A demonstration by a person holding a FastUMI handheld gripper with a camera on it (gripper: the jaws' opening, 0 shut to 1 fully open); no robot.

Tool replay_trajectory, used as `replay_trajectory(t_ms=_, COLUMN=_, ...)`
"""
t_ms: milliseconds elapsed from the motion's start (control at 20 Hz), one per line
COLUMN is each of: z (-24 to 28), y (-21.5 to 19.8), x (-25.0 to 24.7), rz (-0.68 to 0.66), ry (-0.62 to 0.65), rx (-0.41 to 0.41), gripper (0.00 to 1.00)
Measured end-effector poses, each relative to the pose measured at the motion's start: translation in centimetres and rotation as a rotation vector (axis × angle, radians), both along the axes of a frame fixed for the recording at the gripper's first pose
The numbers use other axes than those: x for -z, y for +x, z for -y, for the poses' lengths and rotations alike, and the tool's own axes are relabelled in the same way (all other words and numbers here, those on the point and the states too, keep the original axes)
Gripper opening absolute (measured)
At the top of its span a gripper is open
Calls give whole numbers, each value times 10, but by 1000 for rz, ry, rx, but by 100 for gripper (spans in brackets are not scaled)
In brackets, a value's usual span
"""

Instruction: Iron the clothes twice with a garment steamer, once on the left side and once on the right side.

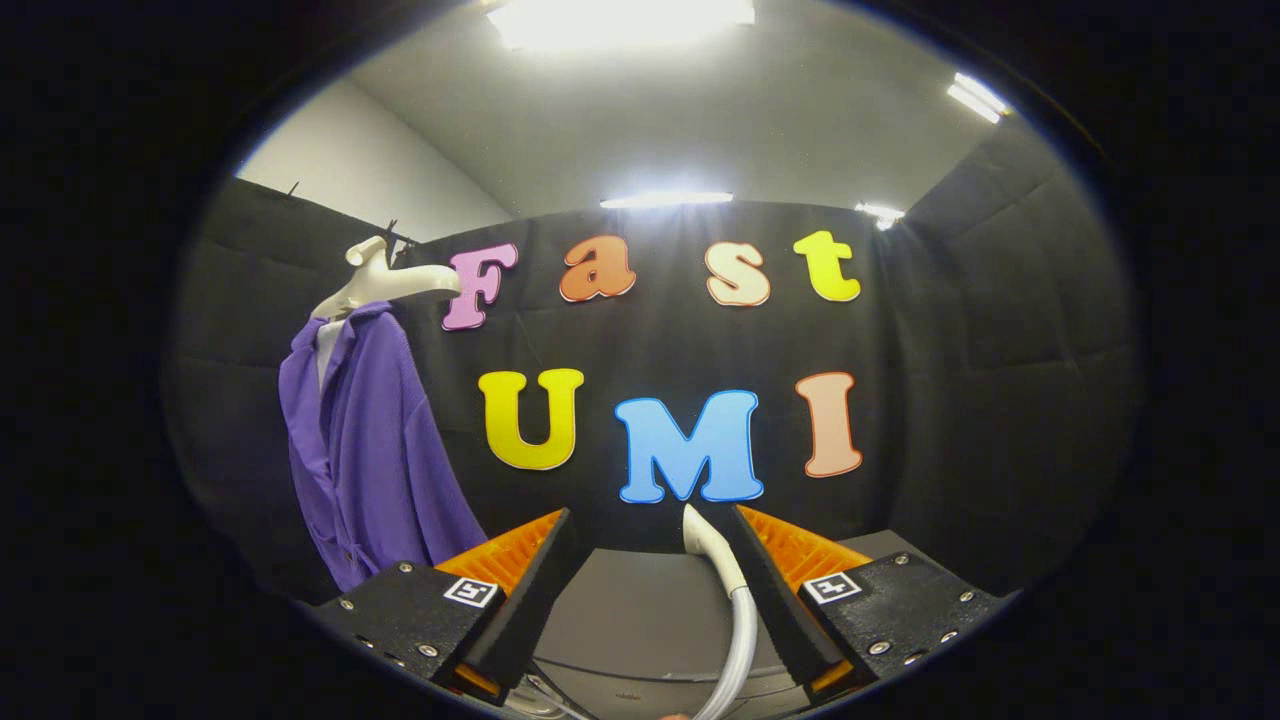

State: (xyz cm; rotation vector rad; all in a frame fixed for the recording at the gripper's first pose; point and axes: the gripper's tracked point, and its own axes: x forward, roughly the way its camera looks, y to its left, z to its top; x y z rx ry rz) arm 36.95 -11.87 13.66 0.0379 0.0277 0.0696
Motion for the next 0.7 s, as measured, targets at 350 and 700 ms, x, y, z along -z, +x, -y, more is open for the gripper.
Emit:
replay_trajectory(t_ms=350, z=33, y=78, x=6, rz=-16, ry=5, rx=19, gripper=94)
replay_trajectory(t_ms=700, z=54, y=138, x=51, rz=-173, ry=81, rx=-29, gripper=94)
